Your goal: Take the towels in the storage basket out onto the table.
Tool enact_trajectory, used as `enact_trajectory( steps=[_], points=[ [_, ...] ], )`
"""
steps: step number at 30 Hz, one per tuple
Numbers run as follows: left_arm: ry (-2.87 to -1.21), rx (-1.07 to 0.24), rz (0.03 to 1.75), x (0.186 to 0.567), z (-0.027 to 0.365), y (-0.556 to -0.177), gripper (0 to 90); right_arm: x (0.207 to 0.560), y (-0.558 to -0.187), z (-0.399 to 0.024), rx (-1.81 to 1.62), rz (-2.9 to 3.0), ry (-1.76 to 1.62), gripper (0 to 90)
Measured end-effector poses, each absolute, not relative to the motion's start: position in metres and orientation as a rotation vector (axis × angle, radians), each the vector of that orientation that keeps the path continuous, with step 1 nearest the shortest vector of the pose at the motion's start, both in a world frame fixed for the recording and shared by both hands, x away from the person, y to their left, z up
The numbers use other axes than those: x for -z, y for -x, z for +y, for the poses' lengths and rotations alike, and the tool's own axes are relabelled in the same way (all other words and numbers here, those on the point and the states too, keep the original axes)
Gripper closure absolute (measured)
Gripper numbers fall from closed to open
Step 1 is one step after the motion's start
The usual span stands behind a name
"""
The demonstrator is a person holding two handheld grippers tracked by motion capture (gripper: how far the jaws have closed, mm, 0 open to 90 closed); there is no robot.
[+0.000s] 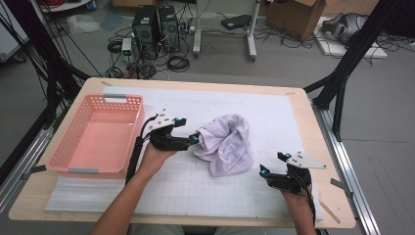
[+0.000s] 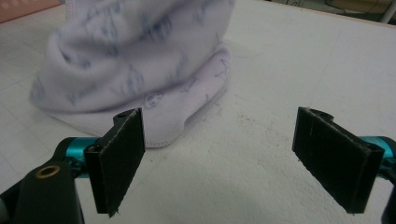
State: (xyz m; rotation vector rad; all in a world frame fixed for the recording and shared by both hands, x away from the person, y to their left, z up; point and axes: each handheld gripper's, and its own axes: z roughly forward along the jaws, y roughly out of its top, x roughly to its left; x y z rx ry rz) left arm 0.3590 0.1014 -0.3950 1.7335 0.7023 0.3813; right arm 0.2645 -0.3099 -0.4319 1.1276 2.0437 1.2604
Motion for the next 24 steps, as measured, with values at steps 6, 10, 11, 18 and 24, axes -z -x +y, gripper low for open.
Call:
enact_trajectory(
  steps=[6,10,11,18,24],
  points=[
    [-1.718,-0.381,0.752,0.403,0.122,-0.349,22.3,0.431,-0.267,-0.309,-1.271,2.037,-1.129,16.1],
    [-1.733,-0.371,0.751,0.409,0.125,-0.346,22.6,0.431,-0.267,-0.310,-1.266,2.025,-1.151,16.1],
    [-1.733,-0.370,0.750,0.410,0.125,-0.346,22.6,0.432,-0.267,-0.311,-1.265,2.024,-1.156,16.1],
    [-1.748,-0.366,0.739,0.415,0.122,-0.346,23.5,0.432,-0.266,-0.313,-1.257,2.024,-1.166,16.1],
    [-1.751,-0.356,0.750,0.416,0.124,-0.347,23.7,0.433,-0.267,-0.314,-1.251,2.023,-1.181,16.1]
  ],
)
